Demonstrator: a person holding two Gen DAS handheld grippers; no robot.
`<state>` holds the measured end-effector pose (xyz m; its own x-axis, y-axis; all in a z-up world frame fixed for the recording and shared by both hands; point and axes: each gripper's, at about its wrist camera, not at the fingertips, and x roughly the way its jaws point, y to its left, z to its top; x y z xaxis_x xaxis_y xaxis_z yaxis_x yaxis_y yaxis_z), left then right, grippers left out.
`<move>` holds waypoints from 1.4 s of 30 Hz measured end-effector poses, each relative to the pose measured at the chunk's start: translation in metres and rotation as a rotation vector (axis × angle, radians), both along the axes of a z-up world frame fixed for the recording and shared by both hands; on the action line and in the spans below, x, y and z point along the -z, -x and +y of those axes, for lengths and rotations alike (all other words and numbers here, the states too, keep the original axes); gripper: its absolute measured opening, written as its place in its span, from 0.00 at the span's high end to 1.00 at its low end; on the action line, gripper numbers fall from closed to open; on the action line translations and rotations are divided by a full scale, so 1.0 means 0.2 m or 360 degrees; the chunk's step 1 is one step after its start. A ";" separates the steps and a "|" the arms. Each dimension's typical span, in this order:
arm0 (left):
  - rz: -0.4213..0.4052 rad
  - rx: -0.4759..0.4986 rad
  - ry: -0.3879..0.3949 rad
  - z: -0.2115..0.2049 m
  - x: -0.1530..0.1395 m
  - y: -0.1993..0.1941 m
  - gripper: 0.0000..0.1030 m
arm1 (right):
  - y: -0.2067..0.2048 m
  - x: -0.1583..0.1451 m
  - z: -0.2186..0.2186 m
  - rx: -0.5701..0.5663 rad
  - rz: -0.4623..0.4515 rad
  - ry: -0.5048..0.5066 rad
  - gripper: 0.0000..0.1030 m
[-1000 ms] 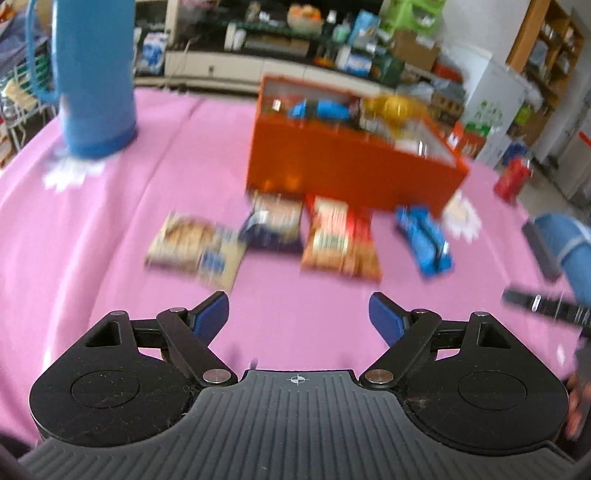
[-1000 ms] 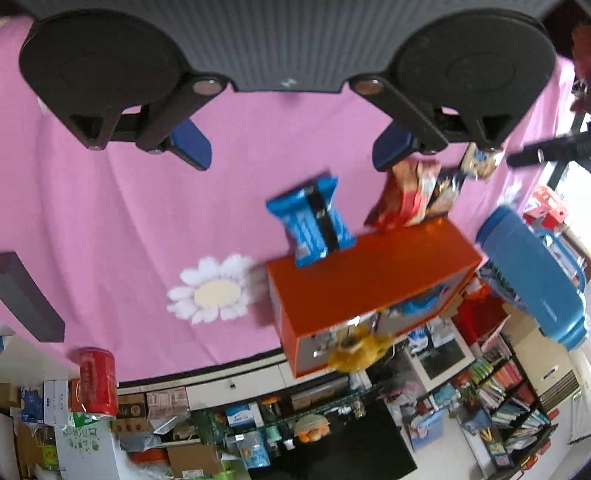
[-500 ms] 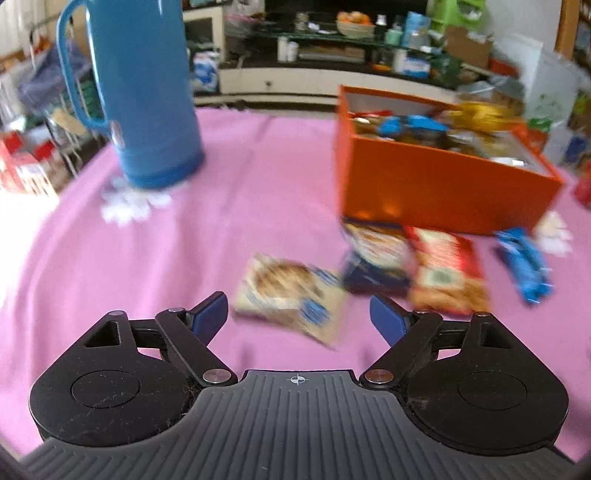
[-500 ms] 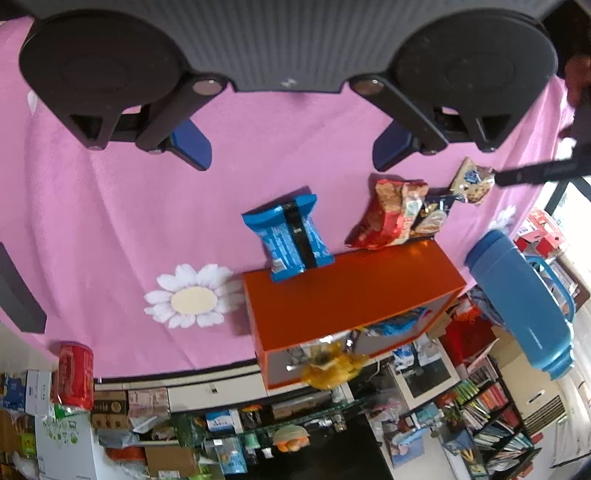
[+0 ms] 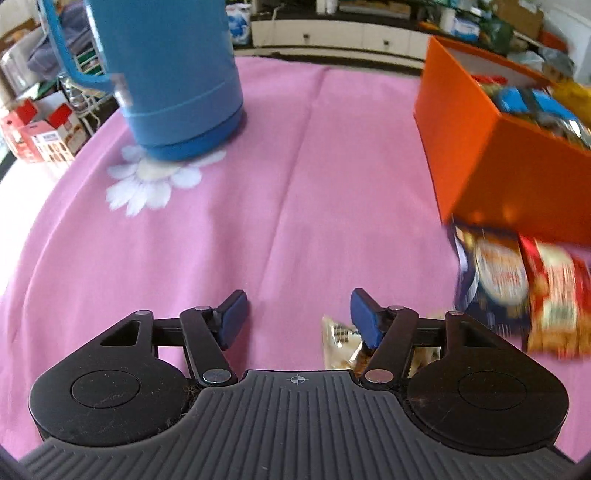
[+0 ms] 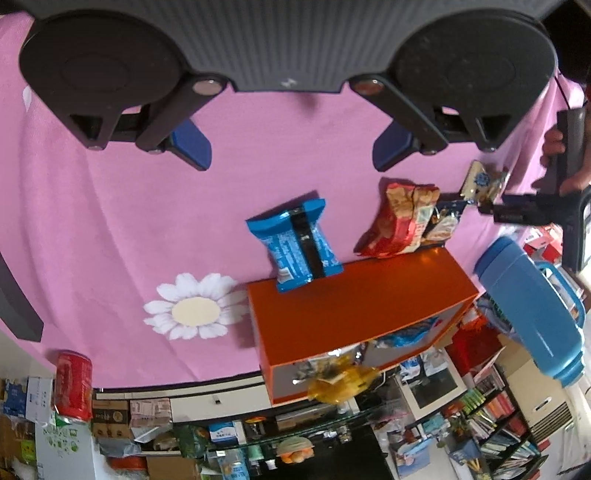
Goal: Organize snacks
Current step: 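Move both tools back toward the remaining snacks on the table, then grasp beige cookie pack with left tool while right grasps blue wrapped bar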
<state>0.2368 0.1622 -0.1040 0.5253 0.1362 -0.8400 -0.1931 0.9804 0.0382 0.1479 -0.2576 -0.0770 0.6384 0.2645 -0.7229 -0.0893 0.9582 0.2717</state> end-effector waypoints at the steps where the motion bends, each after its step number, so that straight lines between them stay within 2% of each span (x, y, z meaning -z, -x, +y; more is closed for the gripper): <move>1: 0.0009 0.0013 0.0004 0.00 0.00 0.05 0.61 | 0.00 -0.01 0.00 0.0002 -0.0005 -0.0007 0.11; 5: 0.0031 0.0070 0.0058 -0.06 0.00 0.31 0.56 | 0.01 -0.02 0.01 -0.0003 -0.0008 -0.0028 0.11; 8: 0.0042 0.0168 0.0049 -0.15 0.00 0.47 0.54 | 0.03 -0.02 0.04 -0.0030 -0.0002 -0.0041 0.11; 10: 0.0044 0.0213 0.0029 -0.20 -0.01 0.53 0.54 | 0.04 -0.03 0.06 -0.0053 -0.0011 -0.0041 0.11; 12: 0.0020 0.0179 0.0018 -0.23 -0.05 0.55 0.51 | 0.05 -0.05 0.06 -0.0065 -0.0029 -0.0037 0.11; 14: -0.0034 0.0096 0.0140 -0.24 -0.12 0.57 0.33 | 0.06 -0.07 0.06 -0.0058 -0.0052 -0.0030 0.11; 16: -0.0098 0.0063 0.0289 -0.26 -0.17 0.57 0.24 | 0.05 -0.07 0.04 -0.0032 -0.0062 -0.0040 0.11; 18: -0.0126 0.0062 0.0325 -0.31 -0.18 0.52 0.21 | 0.04 -0.06 0.02 -0.0015 -0.0038 -0.0052 0.11; 21: -0.0062 0.0087 0.0214 -0.41 -0.12 0.41 0.32 | 0.03 -0.02 0.01 -0.0007 -0.0004 -0.0062 0.11; 23: 0.0012 0.0113 0.0183 -0.45 -0.05 0.37 0.52 | 0.03 -0.01 0.01 -0.0012 0.0005 -0.0059 0.11; 24: 0.0032 0.0126 0.0194 -0.46 -0.02 0.36 0.54 | 0.03 -0.01 0.00 -0.0010 0.0005 -0.0055 0.11; 26: -0.0010 0.0166 0.0146 -0.46 -0.02 0.39 0.74 | 0.03 -0.01 -0.02 0.0008 0.0001 -0.0050 0.11; 31: -0.0012 0.0113 0.0146 -0.36 -0.01 0.46 0.75 | -0.01 0.01 -0.05 0.0054 0.0015 -0.0064 0.11; 33: -0.0014 0.0107 0.0152 -0.33 -0.01 0.47 0.75 | -0.06 -0.01 -0.03 0.0027 -0.0026 -0.0044 0.11; 37: -0.0005 0.0097 0.0137 -0.33 -0.01 0.47 0.74 | -0.27 0.00 0.11 -0.0087 -0.0124 0.0102 0.11; 40: -0.0003 0.0092 0.0127 -0.34 -0.01 0.47 0.73 | -0.45 0.06 0.21 -0.0149 -0.0121 0.0230 0.12; 41: -0.0003 0.0099 0.0119 -0.35 -0.01 0.47 0.73 | -0.50 0.09 0.25 -0.0170 -0.0114 0.0282 0.18; 42: -0.0003 0.0108 0.0105 -0.35 -0.01 0.47 0.73 | -0.54 0.11 0.27 -0.0189 -0.0109 0.0316 0.30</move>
